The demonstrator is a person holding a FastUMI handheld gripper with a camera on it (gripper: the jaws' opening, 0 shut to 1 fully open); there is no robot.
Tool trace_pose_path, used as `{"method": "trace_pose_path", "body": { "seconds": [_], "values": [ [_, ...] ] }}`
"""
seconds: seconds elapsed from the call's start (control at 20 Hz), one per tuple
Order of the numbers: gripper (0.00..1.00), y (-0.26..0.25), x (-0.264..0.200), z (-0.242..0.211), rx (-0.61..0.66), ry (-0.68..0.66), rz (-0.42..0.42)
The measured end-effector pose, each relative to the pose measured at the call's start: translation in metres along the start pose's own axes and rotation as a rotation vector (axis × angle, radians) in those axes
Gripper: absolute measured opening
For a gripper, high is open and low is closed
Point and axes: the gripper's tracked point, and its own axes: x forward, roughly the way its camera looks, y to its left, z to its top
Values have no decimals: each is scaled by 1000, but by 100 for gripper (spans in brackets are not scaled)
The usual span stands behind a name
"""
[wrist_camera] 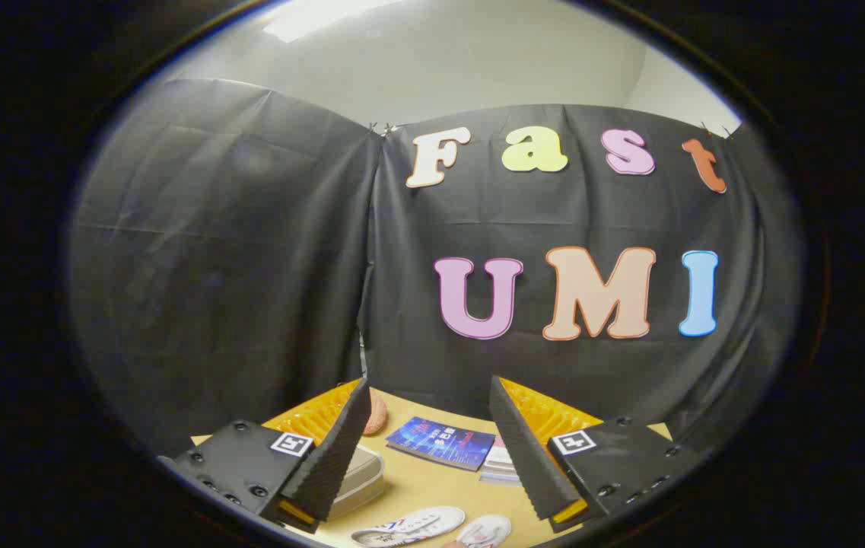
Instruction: Open the storage box then place both shoes into the box .Put the left shoe in first, then the right shoe, with the right side of both shoes facing outward in a uniform manner.
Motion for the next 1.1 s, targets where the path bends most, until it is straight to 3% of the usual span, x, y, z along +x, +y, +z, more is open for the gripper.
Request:
{"method": "trace_pose_path", "body": {
  "seconds": [0.8, 1.1],
  "values": [
    [98, 27, 34, -11, 42, 35, -80],
    [98, 40, 47, -67, 164, 171, -36]
  ]
}}
